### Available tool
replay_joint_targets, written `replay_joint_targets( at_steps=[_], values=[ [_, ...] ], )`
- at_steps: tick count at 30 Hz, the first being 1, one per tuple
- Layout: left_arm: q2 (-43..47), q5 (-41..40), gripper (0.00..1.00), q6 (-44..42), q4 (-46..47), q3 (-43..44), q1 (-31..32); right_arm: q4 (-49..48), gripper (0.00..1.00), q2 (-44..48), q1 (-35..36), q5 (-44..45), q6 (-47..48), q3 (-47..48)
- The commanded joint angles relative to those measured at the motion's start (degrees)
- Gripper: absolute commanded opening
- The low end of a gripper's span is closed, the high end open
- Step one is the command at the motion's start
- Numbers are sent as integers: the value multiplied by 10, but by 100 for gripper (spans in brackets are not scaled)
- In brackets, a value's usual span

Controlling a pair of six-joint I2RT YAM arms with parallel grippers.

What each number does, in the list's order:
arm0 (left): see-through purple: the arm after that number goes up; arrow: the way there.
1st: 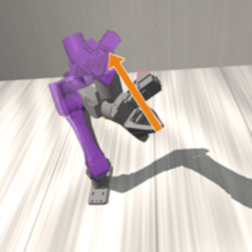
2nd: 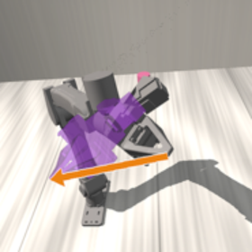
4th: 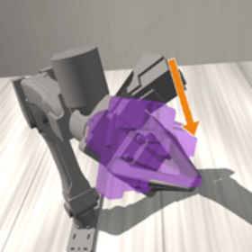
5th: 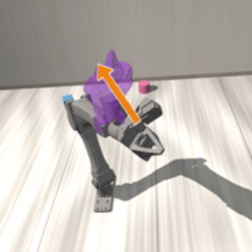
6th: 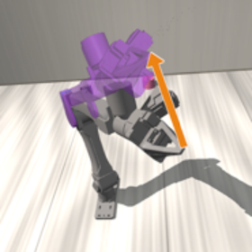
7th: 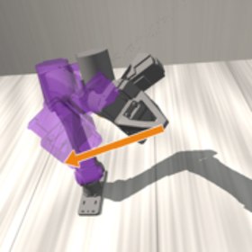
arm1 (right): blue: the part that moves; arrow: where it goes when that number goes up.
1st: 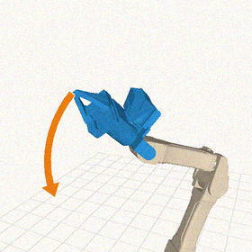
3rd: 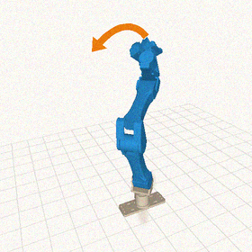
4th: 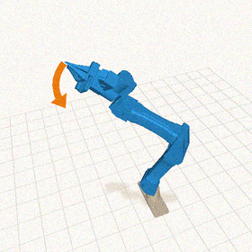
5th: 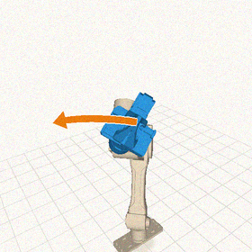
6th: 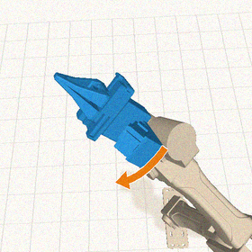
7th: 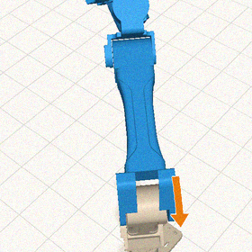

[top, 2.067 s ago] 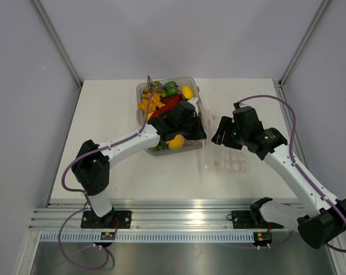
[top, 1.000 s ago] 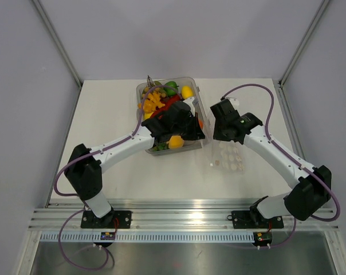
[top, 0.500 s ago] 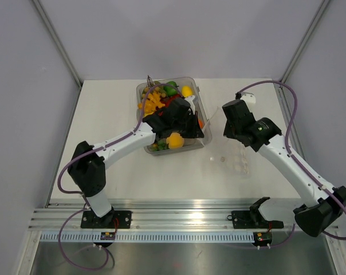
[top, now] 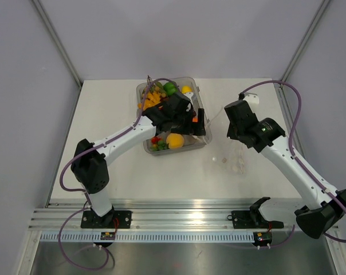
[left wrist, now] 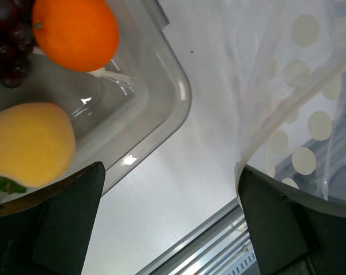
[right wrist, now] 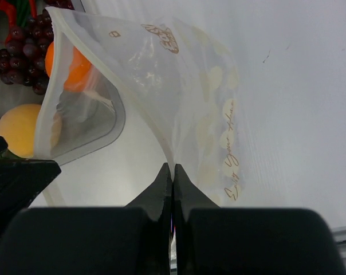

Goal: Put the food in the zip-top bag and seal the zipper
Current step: Open the zipper of the food storage bag.

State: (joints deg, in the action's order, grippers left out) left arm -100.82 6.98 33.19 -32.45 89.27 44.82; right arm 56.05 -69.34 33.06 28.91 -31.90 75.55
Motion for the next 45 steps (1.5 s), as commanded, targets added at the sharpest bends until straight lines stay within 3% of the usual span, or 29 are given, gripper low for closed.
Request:
replay_joint_targets(
  at_steps=[1,6,9,15,21,29,39,45],
  values=[
    [21,-67,99,-26,-59,17,-10,-2,0,0,3,16,6,21],
    [20,-101,99,1,-60,-21,-48,-9,0,-9,5,-1,10,22],
    [-15,-191,99,20,-103,0,-53,-16,0,-13,4,-10,11,19],
    [-103,-203,99,20,-139,58,-58,-23,0,-12,4,-22,13,14],
    [-89,-169,99,26,-95,17,-58,-20,0,-9,4,-19,16,14],
    [52,-56,99,15,62,-127,-58,-42,0,-35,4,-13,18,-2],
    [82,18,99,-13,37,-109,-57,-71,0,-77,5,-26,7,-12],
    [94,88,99,-31,55,-101,-55,-35,0,-105,4,-1,-14,12]
  ],
)
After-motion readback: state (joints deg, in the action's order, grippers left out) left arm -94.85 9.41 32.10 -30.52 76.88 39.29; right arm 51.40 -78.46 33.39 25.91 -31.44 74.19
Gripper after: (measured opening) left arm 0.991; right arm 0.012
